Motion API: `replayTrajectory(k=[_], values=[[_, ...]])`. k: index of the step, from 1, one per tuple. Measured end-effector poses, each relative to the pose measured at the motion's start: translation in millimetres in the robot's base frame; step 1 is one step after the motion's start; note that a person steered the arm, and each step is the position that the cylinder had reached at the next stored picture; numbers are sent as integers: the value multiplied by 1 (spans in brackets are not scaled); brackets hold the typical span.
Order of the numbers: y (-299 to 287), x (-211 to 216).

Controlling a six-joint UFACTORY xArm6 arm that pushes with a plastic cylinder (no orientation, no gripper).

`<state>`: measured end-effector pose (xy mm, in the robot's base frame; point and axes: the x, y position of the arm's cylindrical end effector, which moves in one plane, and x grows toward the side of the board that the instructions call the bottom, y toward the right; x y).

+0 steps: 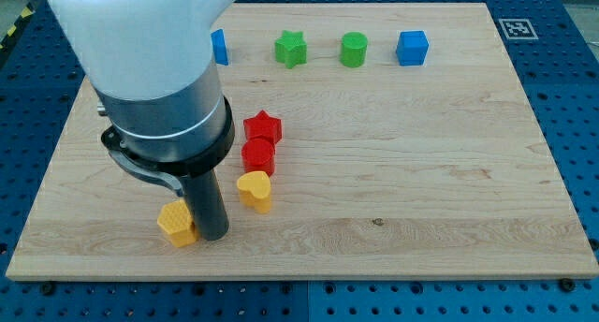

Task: Place the yellow heart at the top right of the yellow hexagon

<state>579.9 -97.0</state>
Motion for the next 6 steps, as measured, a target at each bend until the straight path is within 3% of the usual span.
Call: replayTrajectory(k=[4,6], values=[[-23,0],[66,0]])
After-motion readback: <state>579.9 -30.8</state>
